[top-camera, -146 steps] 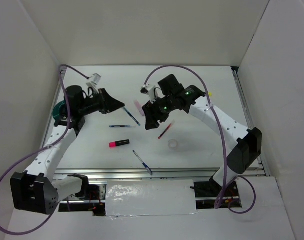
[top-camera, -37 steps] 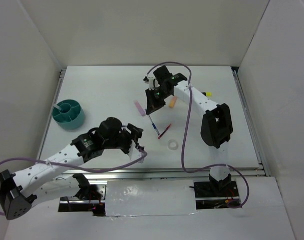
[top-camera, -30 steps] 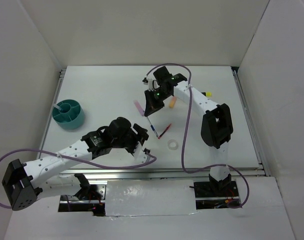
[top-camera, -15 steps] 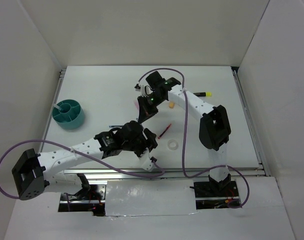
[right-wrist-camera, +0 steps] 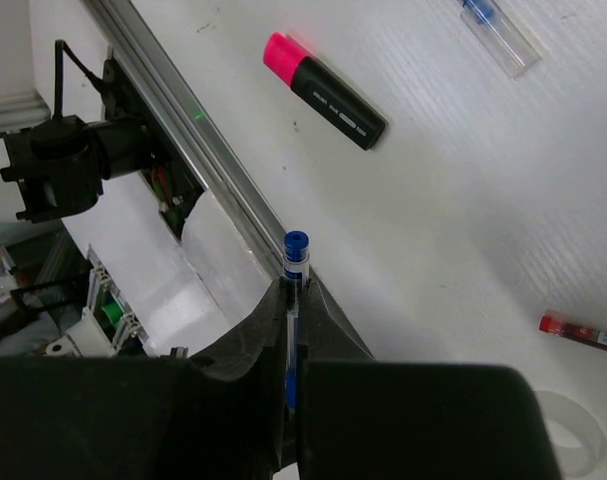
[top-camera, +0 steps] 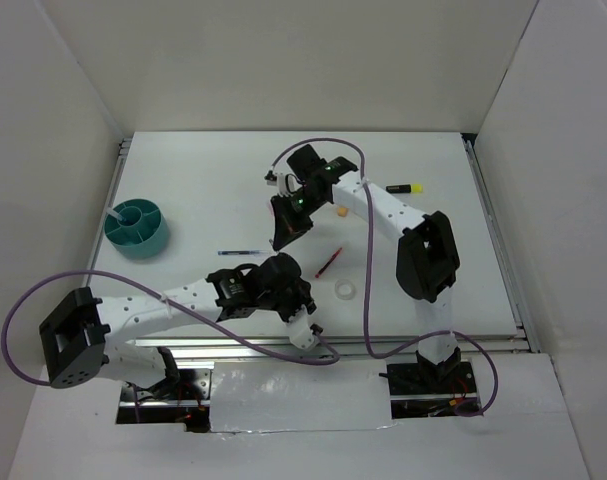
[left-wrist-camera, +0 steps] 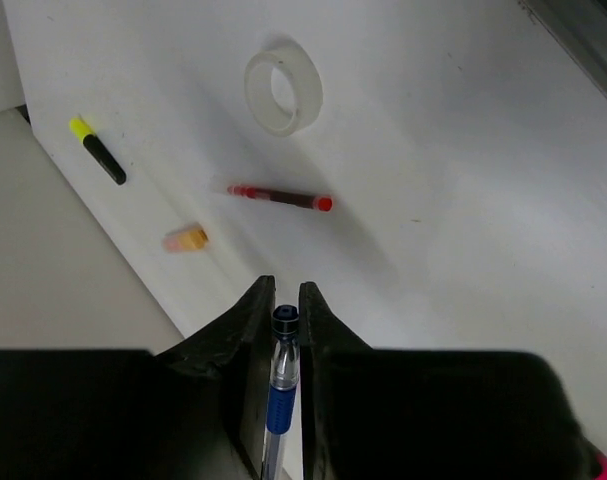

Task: Sort the stationery into containers
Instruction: Pick up the pen from the corner of the board, then place the pen in the storage box.

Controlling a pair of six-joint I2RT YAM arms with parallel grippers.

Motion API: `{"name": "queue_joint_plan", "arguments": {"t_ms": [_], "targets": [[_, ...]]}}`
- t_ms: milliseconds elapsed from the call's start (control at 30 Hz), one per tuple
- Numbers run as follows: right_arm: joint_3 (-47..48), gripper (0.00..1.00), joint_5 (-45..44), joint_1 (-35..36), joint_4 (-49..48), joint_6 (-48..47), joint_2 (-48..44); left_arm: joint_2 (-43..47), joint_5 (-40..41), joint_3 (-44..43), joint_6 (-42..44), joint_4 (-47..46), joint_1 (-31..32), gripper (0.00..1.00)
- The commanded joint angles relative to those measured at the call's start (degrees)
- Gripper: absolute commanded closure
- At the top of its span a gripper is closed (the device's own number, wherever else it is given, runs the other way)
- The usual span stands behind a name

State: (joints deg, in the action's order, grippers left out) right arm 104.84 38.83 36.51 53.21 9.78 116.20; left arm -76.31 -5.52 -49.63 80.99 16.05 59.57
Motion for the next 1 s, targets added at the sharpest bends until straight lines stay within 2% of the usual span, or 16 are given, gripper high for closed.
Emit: {"name": "queue_joint_plan", "arguments": {"t_ms": [0, 67, 133, 167, 233, 367, 467, 533, 567, 633, 667, 733, 833, 900, 933, 967], "targets": [[0.37, 0.94, 0.99, 0.23, 0.67, 0.33, -4.05, 0.64, 2.96, -1.26, -4.61, -0.4, 1.16, 0.99], [-0.07, 0.89, 0.72, -0.3, 0.49, 0.33, -4.58, 2.39, 3.49, -0.82, -6.28, -0.5, 1.51, 1.0], [-0.25, 0.74, 0.64, -1.09, 0.49, 0.06, -5.02, 4.06, 3.67, -0.56, -7.85, -0.15, 2.3, 1.0], [-0.25, 0.48, 0.55, -1.53, 0.49, 0.06, -5.11, 5.72, 3.67, -0.39, -8.56, 0.38, 2.83, 1.0], [-0.16, 0.25, -0.07, -3.28, 0.49, -0.03, -5.2, 8.62, 4.2, -0.82, -10.92, 1.17, 5.2, 1.0], [2.56, 0.15, -1.56, -8.01, 1.54, -1.34, -3.88, 11.36, 3.15, -5.55, -20.67, 4.24, 9.85, 1.0], [4.5, 0.15, -2.09, -13.65, 1.72, -2.04, -3.18, 10.49, 2.79, -14.25, -38.99, 5.74, 9.69, 1.0], [4.59, 0.15, -3.93, -16.37, 1.28, -2.75, -4.23, 9.96, 0.26, -20.75, -47.03, 6.18, 6.45, 1.0], [4.24, 0.15, -4.89, -18.56, 0.67, -3.01, -4.75, 10.3, -2.63, -22.17, -55.68, 5.49, -0.09, 1.0], [1.61, 0.15, -8.76, -20.33, -2.84, -3.45, -7.47, 12.15, -9.05, -23.41, -63.73, -0.21, -7.59, 1.0], [-0.4, 0.15, -9.9, -21.47, -5.11, -3.45, -9.4, 12.94, -10.38, -23.67, -69.68, -4.15, -15.72, 1.0], [-1.65, 0.15, -11.92, -22.45, -6.54, -3.71, -10.55, 12.6, -14.16, -24.11, -74.2, -6.99, -24.55, 1.0], [-1.83, 0.14, -11.85, -23.15, -6.19, -4.24, -11.44, 9.53, -22.12, -25.08, -86.03, -11.47, -49.71, 1.0], [-2.09, 0.15, -11.06, -23.24, -5.4, -4.42, -11.35, 6.36, -28.45, -25.61, -88.45, -14.37, -58.56, 1.0], [-2.44, 0.15, -10.45, -23.33, -5.4, -4.25, -11.35, 5.31, -30.5, -25.61, -88.72, -15.25, -66.09, 1.0], [-3.49, 0.15, -10.18, -23.33, -5.66, -4.33, -11.52, 3.82, -32.34, -24.83, -88.55, -17.35, -68.95, 1.0]]}}
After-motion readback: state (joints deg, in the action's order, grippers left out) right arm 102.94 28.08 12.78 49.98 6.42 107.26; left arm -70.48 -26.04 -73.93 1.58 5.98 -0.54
